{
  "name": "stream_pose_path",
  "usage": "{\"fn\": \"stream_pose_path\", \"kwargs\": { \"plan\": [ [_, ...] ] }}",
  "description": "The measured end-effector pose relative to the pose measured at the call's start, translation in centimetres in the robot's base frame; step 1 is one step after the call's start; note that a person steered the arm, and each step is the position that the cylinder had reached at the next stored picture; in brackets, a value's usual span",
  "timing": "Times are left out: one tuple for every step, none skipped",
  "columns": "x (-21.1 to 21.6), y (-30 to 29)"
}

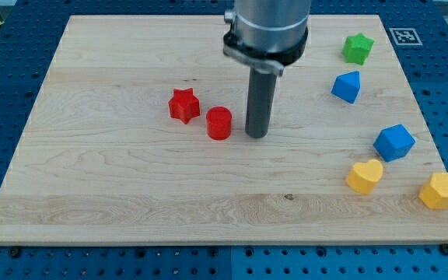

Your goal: Slide the red circle into the red star

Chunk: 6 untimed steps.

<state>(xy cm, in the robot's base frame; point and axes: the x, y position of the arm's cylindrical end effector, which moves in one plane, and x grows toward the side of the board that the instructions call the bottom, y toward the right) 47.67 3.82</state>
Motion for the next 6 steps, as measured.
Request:
{"fn": "stream_pose_path", "kwargs": {
  "plan": [
    [-0.1, -0.5],
    [-1.1, -4.8],
    [-1.5, -6.9],
    [-1.1, -3.0],
    [-1.1, 2.1],
    [-1.1, 5.4]
  ]
}}
